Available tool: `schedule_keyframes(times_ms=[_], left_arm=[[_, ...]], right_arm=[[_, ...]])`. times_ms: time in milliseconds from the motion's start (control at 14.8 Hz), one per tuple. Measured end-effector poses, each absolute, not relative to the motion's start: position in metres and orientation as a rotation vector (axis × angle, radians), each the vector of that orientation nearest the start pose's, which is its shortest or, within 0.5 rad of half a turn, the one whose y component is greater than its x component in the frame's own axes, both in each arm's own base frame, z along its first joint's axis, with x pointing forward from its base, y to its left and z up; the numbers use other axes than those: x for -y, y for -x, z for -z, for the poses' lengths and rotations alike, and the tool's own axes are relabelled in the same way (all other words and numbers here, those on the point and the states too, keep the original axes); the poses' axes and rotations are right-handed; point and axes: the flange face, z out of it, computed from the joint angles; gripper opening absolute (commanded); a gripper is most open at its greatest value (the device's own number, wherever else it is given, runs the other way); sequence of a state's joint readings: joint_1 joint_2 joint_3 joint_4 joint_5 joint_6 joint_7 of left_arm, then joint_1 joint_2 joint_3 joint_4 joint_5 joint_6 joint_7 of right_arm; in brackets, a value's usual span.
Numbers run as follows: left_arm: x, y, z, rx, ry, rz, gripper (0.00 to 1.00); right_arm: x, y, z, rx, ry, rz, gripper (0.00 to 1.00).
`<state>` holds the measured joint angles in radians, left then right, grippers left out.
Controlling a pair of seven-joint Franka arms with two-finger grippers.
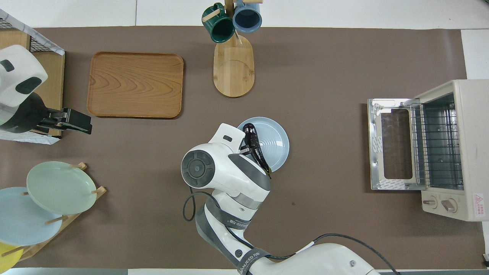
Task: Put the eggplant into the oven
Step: 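Carry the eggplant with the right gripper to the open oven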
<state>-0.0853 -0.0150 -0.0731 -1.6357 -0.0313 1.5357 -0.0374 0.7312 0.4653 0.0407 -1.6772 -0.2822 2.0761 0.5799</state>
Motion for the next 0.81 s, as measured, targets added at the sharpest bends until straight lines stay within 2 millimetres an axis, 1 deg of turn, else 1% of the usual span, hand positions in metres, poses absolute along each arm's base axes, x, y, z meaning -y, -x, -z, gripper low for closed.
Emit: schedule_keyframes(times_ms=[67, 135, 202, 270, 337, 404, 472, 539, 606, 741, 809], left_arm=[[0.090, -0.537, -0.599, -0.191, 3.155, -0.138, 1.00], [0.090, -0.537, -0.599, -0.191, 3.155, -0.138, 1.00], [0.090, -0.537, -0.599, -0.191, 3.155, -0.138, 1.00], [0.090, -0.537, -0.599, -0.191, 3.155, -0.138, 1.00], [0.090, -0.537, -0.599, -0.191, 3.155, -0.138, 1.00], [0.090, -0.537, -0.599, -0.191, 3.155, -0.138, 1.00], [0.090, -0.537, -0.599, -0.191, 3.155, -0.138, 1.00], [0.090, -0.537, -0.599, -0.191, 3.155, -0.138, 1.00], [0.090, -0.537, -0.599, -0.191, 3.155, -0.138, 1.00], [0.090, -0.537, -0.599, -0.191, 3.155, -0.138, 1.00], [0.090, -0.537, -0.599, -0.191, 3.155, -0.138, 1.00]], right_arm=[[-0.444, -0.498, -0.345, 0.555, 3.342, 0.117, 0.00], [-0.430, -0.510, -0.360, 0.526, 3.369, 0.097, 0.00], [-0.408, -0.526, -0.374, 0.497, 3.386, 0.085, 0.00], [-0.378, -0.544, -0.386, 0.483, 3.393, 0.071, 0.00], [-0.343, -0.560, -0.397, 0.472, 3.397, 0.053, 0.00], [-0.306, -0.572, -0.408, 0.454, 3.400, 0.033, 0.00], [-0.269, -0.576, -0.415, 0.427, 3.407, 0.005, 0.00], [-0.237, -0.572, -0.419, 0.395, 3.415, -0.031, 0.00], [-0.211, -0.564, -0.419, 0.359, 3.424, -0.068, 0.00], [-0.170, -0.545, -0.417, 0.316, 3.432, -0.134, 0.00], [-0.153, -0.540, -0.418, 0.314, 3.431, -0.158, 0.00]])
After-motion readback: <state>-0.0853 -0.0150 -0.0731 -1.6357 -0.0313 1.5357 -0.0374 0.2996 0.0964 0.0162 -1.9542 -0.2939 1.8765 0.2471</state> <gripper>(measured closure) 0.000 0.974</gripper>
